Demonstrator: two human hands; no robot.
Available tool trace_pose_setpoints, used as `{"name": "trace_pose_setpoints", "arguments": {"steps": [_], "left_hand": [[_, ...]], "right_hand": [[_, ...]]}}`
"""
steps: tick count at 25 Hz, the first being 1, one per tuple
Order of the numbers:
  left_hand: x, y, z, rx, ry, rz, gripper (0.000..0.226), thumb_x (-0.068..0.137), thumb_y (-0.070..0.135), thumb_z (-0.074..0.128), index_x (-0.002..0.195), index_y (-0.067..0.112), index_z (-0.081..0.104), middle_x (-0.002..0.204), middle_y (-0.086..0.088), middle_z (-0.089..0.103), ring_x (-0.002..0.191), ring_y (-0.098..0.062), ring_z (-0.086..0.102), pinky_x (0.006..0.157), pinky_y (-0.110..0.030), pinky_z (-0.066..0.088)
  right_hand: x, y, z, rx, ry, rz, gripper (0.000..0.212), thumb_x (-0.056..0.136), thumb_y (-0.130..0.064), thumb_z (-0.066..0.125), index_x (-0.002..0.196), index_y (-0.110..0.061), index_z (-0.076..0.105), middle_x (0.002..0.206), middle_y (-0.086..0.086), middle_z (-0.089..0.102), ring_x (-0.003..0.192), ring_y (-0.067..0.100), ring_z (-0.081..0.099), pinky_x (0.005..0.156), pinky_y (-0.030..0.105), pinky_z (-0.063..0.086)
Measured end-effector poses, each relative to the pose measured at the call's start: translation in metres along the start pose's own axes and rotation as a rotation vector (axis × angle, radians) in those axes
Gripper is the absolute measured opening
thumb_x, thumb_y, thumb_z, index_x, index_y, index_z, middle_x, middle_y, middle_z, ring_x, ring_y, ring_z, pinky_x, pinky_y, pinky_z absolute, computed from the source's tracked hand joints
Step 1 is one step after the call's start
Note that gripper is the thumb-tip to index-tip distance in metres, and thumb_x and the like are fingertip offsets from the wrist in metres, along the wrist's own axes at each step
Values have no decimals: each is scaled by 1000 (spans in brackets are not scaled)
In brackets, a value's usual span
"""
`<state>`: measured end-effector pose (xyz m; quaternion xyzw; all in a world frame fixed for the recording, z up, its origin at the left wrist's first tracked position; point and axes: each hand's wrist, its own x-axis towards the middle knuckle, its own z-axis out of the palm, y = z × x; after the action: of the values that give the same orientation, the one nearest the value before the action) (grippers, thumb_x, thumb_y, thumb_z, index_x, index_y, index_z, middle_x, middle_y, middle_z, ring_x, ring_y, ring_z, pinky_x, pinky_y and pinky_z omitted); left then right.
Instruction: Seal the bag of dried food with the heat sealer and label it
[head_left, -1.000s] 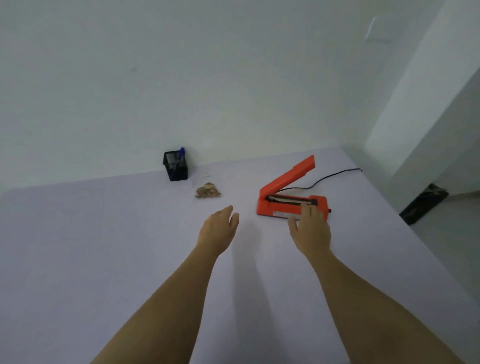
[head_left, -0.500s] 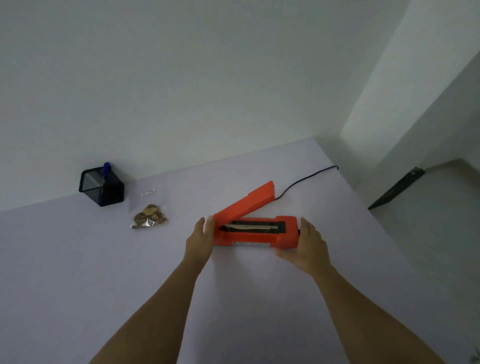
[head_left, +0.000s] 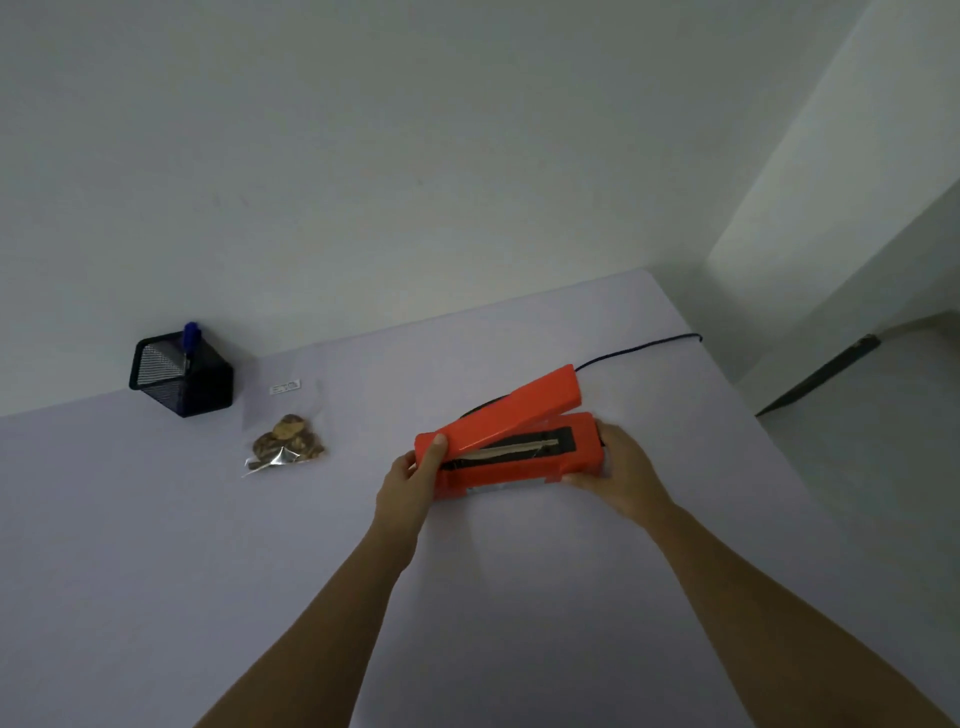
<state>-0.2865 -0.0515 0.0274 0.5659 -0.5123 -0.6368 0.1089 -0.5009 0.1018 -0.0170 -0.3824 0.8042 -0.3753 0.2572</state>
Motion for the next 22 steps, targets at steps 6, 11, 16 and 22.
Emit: {"name": "trace_pose_setpoints", "arguments": {"steps": [6, 11, 16, 22], "left_hand": [[56, 29, 1, -49, 130, 43, 79, 75, 65, 57, 131, 11, 44, 128, -12, 53, 113, -30, 53, 101, -50, 43], [118, 68, 6, -50, 183, 80, 104, 52, 83, 55, 123, 7, 51, 121, -17, 59, 109, -35, 57, 96, -54, 46], [158, 86, 3, -73, 193, 64, 110, 43, 84, 55, 123, 9, 52, 120, -12, 59, 108, -30, 57, 97, -49, 46], [186, 94, 0, -56, 218, 76, 94, 41, 85, 54, 104, 15, 53, 115, -9, 58, 108, -30, 56, 97, -49, 46]], "right_hand": [[89, -17, -10, -58, -54, -62, 76, 60, -28, 87, 126, -15, 52, 117, 0, 59, 107, 15, 55, 93, 31, 42], [162, -18, -9, -63, -56, -112, 71, 63, -27, 86, 124, -21, 51, 116, -3, 57, 107, 14, 52, 92, 30, 38], [212, -17, 0, -94, -91, -156, 67, 64, -27, 85, 123, -23, 53, 113, -6, 57, 104, 11, 51, 88, 26, 34], [245, -6, 5, -122, -101, -171, 75, 63, -39, 82, 128, -26, 48, 124, 0, 58, 114, 17, 52, 98, 39, 41]]}}
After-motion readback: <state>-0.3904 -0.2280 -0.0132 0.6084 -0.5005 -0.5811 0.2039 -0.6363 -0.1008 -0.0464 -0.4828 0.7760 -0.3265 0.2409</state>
